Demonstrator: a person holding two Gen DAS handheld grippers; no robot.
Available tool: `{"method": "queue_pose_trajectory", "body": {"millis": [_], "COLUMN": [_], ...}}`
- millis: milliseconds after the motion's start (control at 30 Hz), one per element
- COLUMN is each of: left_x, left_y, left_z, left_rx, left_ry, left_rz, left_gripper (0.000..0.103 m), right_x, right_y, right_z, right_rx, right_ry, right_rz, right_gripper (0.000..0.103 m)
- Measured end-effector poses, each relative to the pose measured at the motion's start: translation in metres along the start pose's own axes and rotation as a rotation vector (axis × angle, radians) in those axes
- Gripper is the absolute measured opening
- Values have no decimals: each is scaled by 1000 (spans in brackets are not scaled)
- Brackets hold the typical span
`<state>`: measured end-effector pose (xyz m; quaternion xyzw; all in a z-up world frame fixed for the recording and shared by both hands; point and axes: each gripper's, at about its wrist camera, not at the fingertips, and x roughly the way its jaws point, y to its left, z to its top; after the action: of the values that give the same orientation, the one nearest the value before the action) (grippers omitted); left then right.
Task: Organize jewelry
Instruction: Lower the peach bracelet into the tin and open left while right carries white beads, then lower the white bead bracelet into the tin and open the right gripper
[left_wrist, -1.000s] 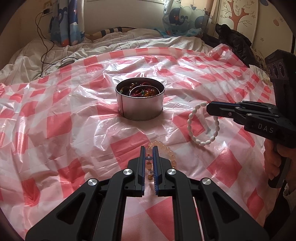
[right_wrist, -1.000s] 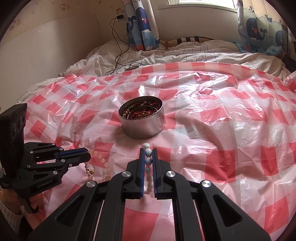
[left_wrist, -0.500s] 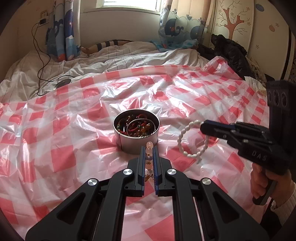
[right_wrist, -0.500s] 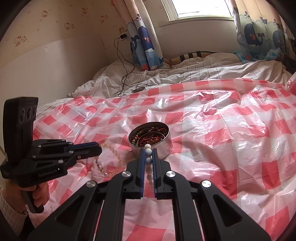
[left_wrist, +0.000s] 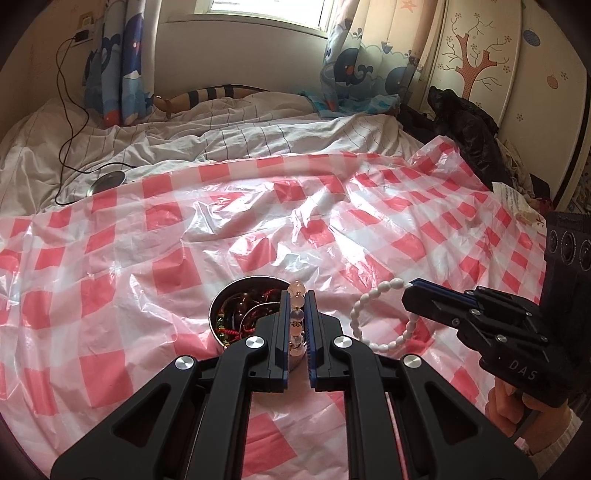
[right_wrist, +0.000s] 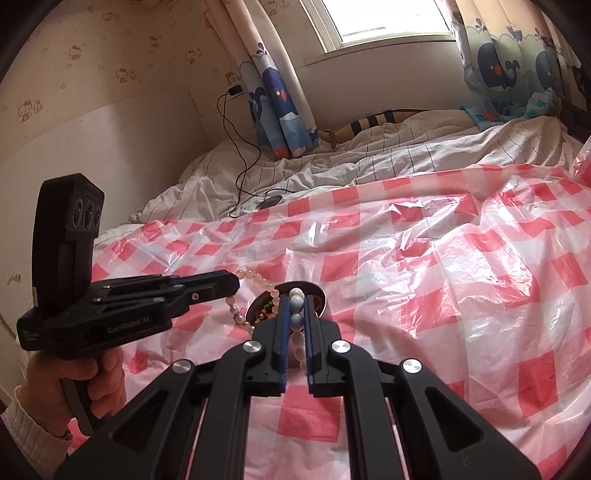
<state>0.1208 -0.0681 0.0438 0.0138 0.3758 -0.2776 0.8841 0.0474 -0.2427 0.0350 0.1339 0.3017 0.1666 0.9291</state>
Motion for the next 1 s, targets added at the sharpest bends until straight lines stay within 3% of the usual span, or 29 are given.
{"method": "queue_pose_trajectory", "body": {"millis": [200,400,567,633,767,1000], "left_x": [20,34,63,67,49,-10], "left_y": [7,12,19,24,35,55], "left_z": [4,3,-1,-2,-6,-46], "left_rx": [-51,-63,7,19,-16,-102], "left_ry": [11,34,151,175,138,60], "left_rz": [-44,-42,114,133,134,138], "left_gripper": [7,7,9,14,31,43], "right_x": [5,2,6,6,8,22], "right_y": [-5,-1,0,0,2,10], "right_z": [-6,-4,-6,-6,-6,0], "right_rx": [20,7,2,-1,-1,46], "right_ry": [19,7,20,21,25,45], "right_rz": [2,6,3,1,10,88], "right_gripper": [8,8,8,8,8,8]}}
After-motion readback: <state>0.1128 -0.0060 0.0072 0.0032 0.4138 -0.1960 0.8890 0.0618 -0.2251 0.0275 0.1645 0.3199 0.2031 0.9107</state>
